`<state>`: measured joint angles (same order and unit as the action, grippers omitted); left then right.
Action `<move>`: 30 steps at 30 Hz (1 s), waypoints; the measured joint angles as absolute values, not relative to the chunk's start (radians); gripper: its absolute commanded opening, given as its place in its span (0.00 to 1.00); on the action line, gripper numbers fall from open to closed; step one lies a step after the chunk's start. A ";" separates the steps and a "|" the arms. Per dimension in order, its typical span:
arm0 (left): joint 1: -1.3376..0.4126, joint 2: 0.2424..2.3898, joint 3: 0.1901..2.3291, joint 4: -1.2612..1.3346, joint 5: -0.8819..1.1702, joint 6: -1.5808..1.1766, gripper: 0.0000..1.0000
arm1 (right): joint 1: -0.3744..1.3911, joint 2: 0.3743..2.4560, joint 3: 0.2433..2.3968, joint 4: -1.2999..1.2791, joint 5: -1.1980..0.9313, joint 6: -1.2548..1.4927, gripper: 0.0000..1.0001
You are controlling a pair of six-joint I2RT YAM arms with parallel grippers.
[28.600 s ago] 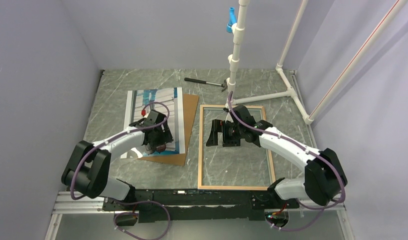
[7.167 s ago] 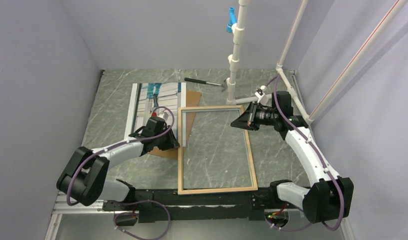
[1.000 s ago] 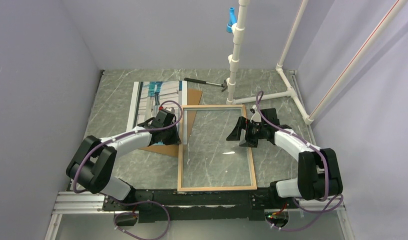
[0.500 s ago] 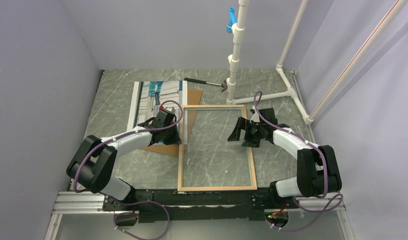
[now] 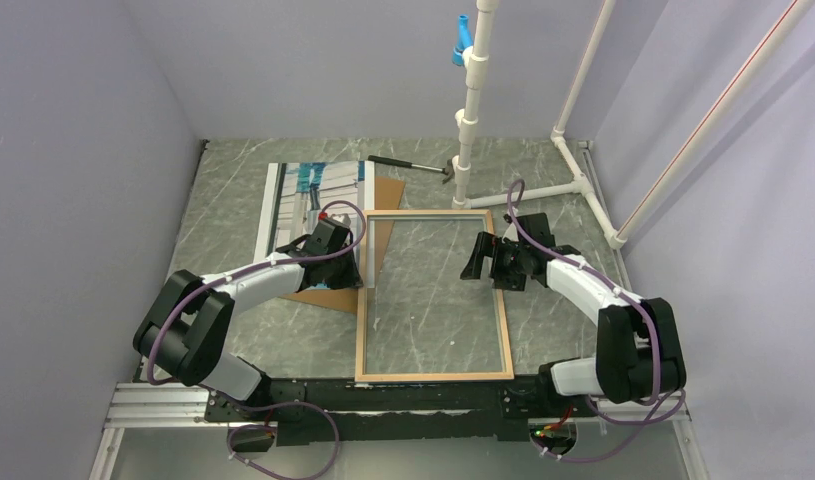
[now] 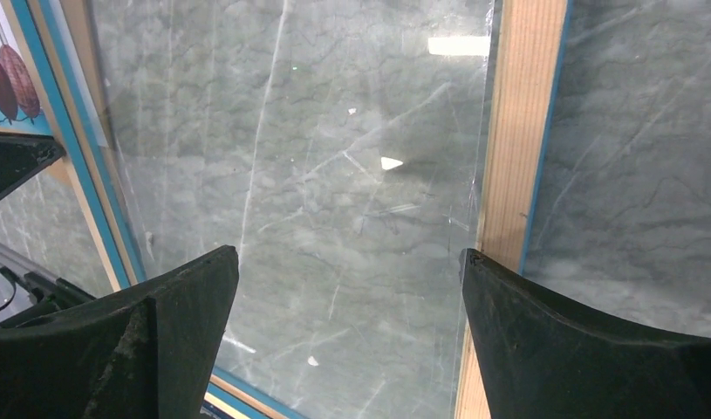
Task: Put the photo into the frame
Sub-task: Place the photo frame item in the photo frame.
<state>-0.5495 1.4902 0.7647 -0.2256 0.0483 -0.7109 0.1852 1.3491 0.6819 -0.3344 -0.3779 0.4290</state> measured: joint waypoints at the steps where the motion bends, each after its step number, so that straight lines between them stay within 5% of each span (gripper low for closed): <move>1: -0.550 1.490 0.765 -0.226 0.048 -0.711 0.10 | 0.186 1.345 0.685 -0.340 -0.371 0.429 1.00; 14: -0.553 1.452 0.742 -0.230 0.033 -0.710 0.21 | 0.187 1.266 0.708 -0.384 -0.287 0.421 1.00; 22: -0.554 1.321 0.667 -0.241 0.043 -0.694 0.64 | 0.187 1.242 0.721 -0.397 -0.285 0.421 1.00; 30: -0.554 1.301 0.619 -0.110 0.127 -0.705 0.59 | 0.187 1.220 0.725 -0.411 -0.289 0.422 1.00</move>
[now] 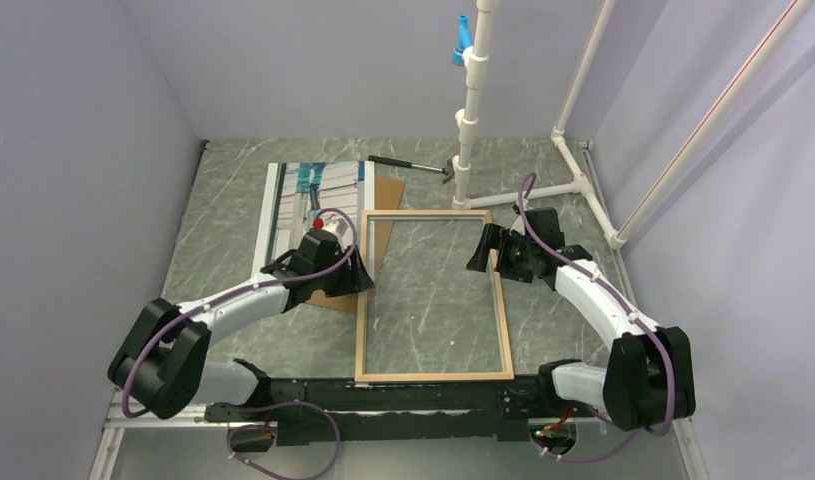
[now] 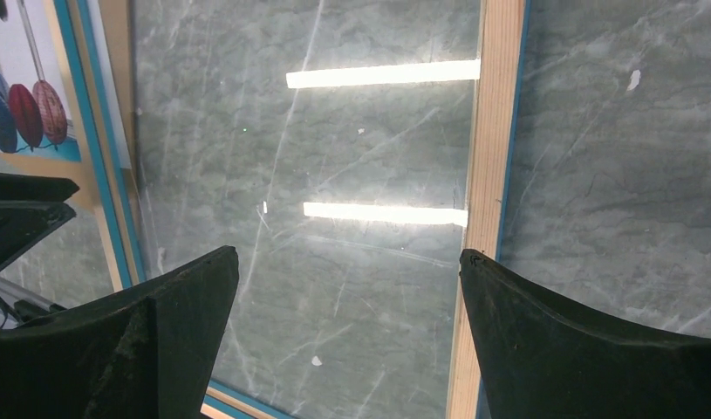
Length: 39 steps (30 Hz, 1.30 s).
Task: Put the photo into the frame
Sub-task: Place the photo frame item in the photo frame, then move the photo frame to the center of the board.
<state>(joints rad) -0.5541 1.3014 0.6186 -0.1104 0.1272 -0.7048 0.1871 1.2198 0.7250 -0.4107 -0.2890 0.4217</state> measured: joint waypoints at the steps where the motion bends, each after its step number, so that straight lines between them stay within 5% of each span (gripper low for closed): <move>1: -0.554 1.310 0.617 -0.095 0.139 -0.709 0.58 | 0.187 1.216 0.727 -0.411 -0.289 0.422 1.00; 8: -0.554 1.392 0.612 -0.020 0.176 -0.722 0.50 | 0.187 1.202 0.740 -0.419 -0.289 0.422 1.00; 15: -0.562 1.427 0.612 -0.001 0.187 -0.740 0.28 | 0.187 1.200 0.749 -0.422 -0.290 0.421 1.00; 39: -0.684 1.629 0.810 0.001 0.186 -0.757 0.32 | 0.187 1.196 0.753 -0.422 -0.298 0.422 1.00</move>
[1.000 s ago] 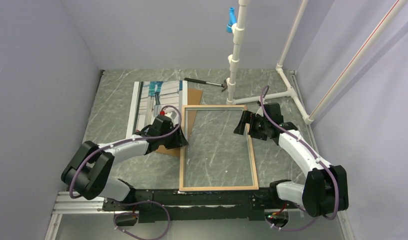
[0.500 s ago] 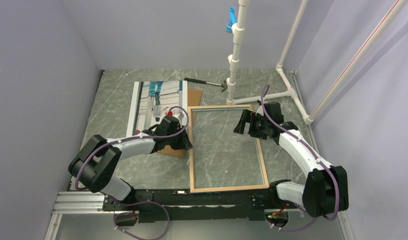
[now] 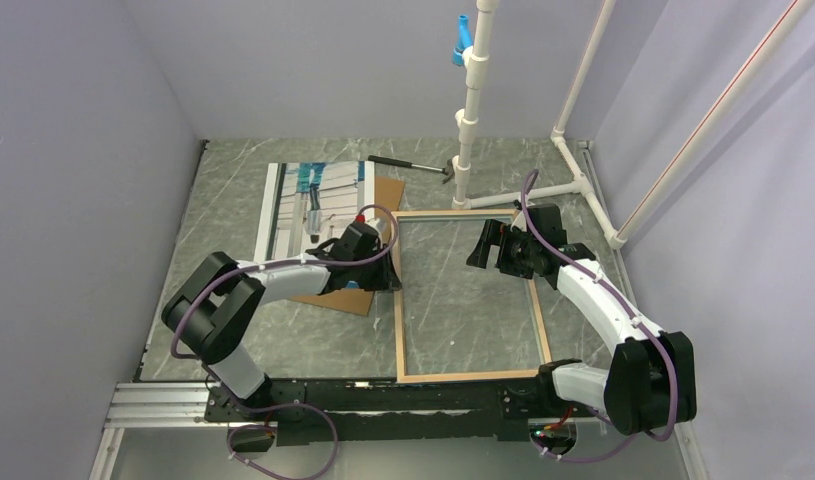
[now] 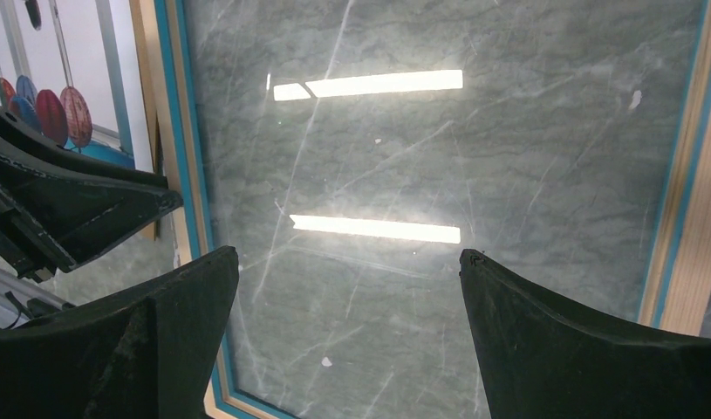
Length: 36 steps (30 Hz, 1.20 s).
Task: Put the photo into the frame
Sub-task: Move the photo frame to the center of the board, then move the photo to the center of the board.
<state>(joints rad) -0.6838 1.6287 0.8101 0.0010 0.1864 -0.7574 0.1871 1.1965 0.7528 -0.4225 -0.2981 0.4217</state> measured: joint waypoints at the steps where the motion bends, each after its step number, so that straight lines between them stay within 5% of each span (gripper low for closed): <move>1: -0.687 1.633 0.814 0.000 0.187 -0.757 0.33 | 0.187 1.196 0.753 -0.422 -0.299 0.422 1.00; 14: -0.672 1.488 0.754 0.030 0.192 -0.766 0.58 | 0.204 1.196 0.753 -0.422 -0.328 0.437 1.00; 24: -0.461 1.307 0.478 0.249 0.313 -0.842 0.71 | 0.385 1.261 0.843 -0.414 -0.311 0.484 1.00; 36: -0.231 1.072 0.418 0.049 0.286 -0.809 0.83 | 0.590 1.494 1.034 -0.389 -0.292 0.536 1.00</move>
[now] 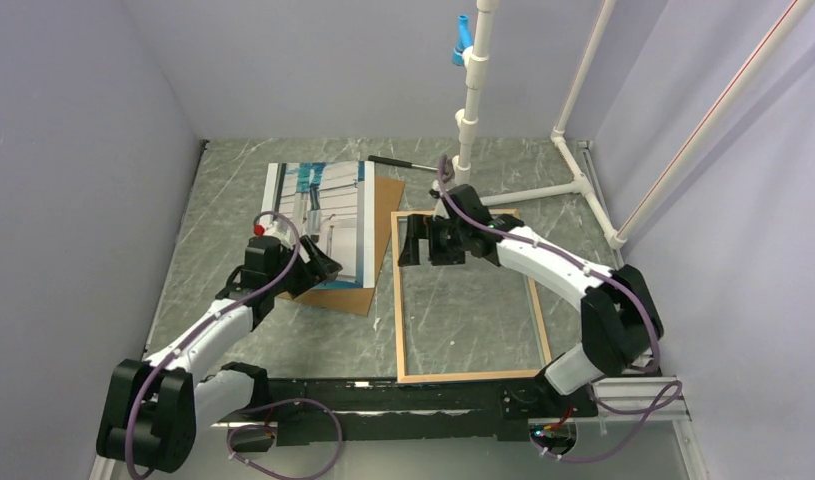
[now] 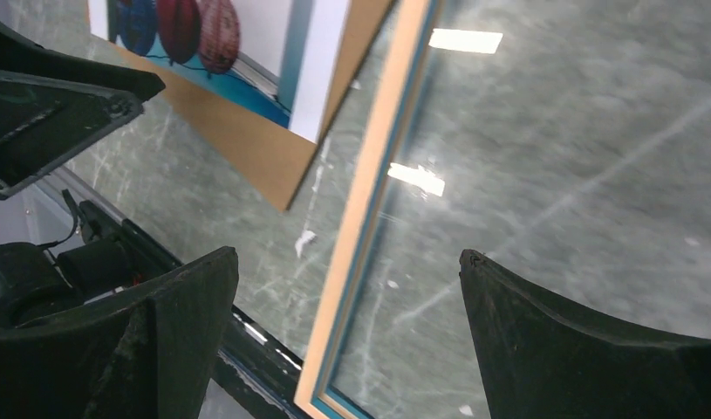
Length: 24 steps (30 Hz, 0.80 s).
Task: Put the photo into the frame
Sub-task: Move the photo to the center of the board.
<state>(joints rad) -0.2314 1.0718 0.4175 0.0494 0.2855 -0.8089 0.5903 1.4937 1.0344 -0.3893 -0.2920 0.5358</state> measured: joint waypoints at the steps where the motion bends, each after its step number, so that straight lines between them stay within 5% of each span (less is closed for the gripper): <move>1: -0.220 1.058 0.426 0.003 0.270 -0.797 0.83 | 0.606 1.517 1.061 -0.390 -0.292 0.537 1.00; 11: -0.131 1.018 0.579 -0.413 0.002 -0.663 0.90 | 0.720 1.748 1.289 -0.381 -0.302 0.568 1.00; 24: 0.105 1.041 0.611 -0.573 -0.128 -0.566 0.98 | 0.758 2.030 1.504 -0.374 -0.323 0.616 1.00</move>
<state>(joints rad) 0.1055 1.0412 0.6113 -0.5732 -0.1276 -0.5659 0.7582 2.0296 1.5040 -0.3744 -0.3233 0.6159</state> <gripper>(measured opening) 0.977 0.994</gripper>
